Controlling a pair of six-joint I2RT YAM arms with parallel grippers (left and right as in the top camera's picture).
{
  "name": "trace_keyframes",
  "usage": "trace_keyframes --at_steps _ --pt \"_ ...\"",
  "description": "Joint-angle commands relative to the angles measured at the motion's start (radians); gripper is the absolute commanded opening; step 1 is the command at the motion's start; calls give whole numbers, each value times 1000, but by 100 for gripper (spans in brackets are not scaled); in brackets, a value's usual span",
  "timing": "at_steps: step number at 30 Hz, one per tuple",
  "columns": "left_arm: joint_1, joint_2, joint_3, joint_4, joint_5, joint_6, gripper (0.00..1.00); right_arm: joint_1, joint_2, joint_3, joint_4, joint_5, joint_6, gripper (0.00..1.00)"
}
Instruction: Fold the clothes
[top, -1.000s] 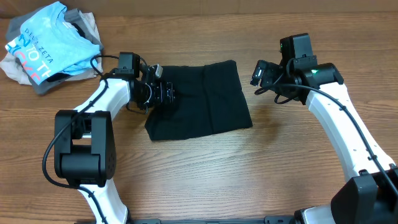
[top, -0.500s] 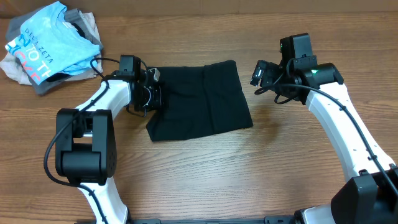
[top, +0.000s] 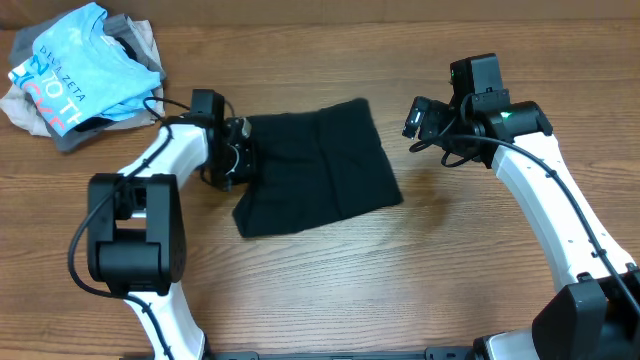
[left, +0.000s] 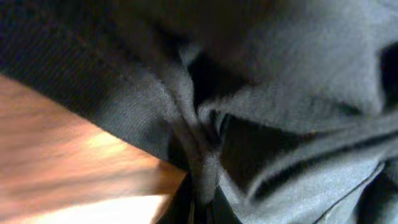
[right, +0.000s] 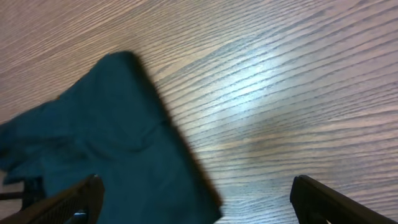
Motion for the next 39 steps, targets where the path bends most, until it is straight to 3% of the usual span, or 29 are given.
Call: trace_keyframes --at_steps 1,8,14,18,24,28,36,39 --pt "98 94 6 -88 -242 23 4 -2 -21 2 6 9 -6 100" --pt "192 92 189 -263 -245 41 4 -2 -6 2 13 10 -6 100" --pt "174 75 397 -430 -237 53 4 -2 29 2 38 9 -6 100" --pt "103 50 548 -545 -234 49 4 -2 71 1 58 -3 -2 100" --pt "-40 17 676 -595 -214 53 4 -2 156 -5 90 -44 -2 100" --pt "-136 18 692 -591 -210 52 4 -2 211 -5 97 -133 -2 100" --pt "-306 18 691 -581 -211 22 4 -2 244 -5 100 -134 -2 100" --pt "-352 18 682 -564 -214 23 18 -2 244 -5 95 -134 -2 100"
